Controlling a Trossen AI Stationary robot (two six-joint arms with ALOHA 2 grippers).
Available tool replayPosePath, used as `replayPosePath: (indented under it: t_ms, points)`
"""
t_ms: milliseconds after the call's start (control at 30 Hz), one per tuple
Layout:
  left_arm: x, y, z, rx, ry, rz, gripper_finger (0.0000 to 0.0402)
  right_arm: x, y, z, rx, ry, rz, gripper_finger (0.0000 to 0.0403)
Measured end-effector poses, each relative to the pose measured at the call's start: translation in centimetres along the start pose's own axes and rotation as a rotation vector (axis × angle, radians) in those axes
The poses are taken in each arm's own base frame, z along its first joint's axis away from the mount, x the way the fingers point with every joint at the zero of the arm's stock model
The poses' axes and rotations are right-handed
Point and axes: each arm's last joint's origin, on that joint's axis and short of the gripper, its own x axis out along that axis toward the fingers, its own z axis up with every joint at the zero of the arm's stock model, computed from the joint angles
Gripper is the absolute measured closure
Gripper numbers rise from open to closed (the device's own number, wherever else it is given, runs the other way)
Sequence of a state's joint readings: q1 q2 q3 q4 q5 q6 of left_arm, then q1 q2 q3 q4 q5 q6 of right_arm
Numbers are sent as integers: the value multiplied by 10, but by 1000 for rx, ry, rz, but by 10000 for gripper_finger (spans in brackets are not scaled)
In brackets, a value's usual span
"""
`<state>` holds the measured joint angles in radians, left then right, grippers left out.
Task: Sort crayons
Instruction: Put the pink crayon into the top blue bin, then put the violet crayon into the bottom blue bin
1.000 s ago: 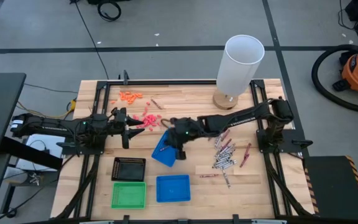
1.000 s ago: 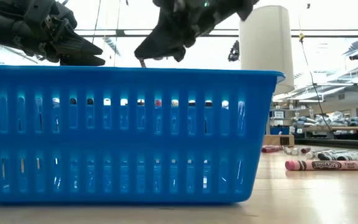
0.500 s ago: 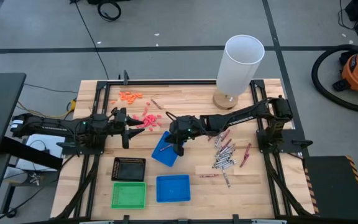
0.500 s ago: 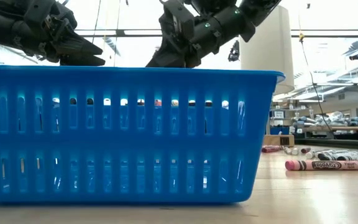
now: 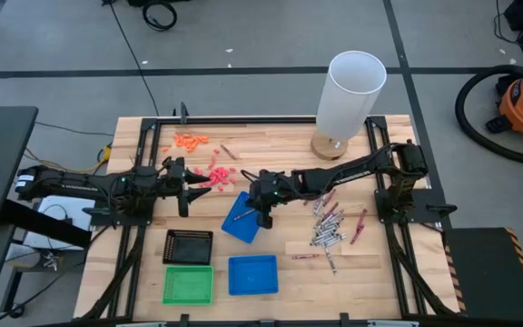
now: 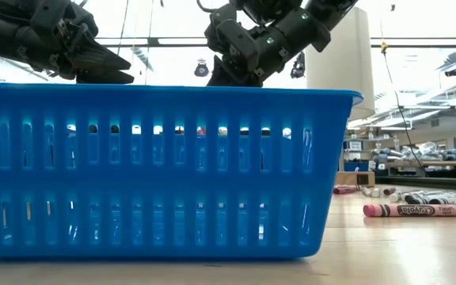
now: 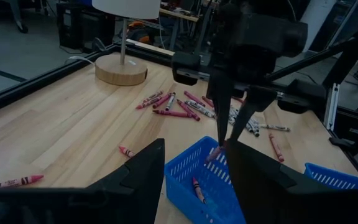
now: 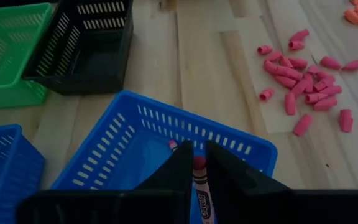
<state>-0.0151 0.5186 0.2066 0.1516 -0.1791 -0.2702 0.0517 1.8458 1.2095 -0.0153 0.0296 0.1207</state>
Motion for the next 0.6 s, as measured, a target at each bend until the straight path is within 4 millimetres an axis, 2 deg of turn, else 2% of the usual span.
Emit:
replayPosePath:
  t_ms: [433,600]
  points:
    - [0,0,0,0,0,0,219,0,4,-1,-12,13,67,310]
    - [0,0,0,0,1,0,219,-14,-2,1,-17,65,29,305]
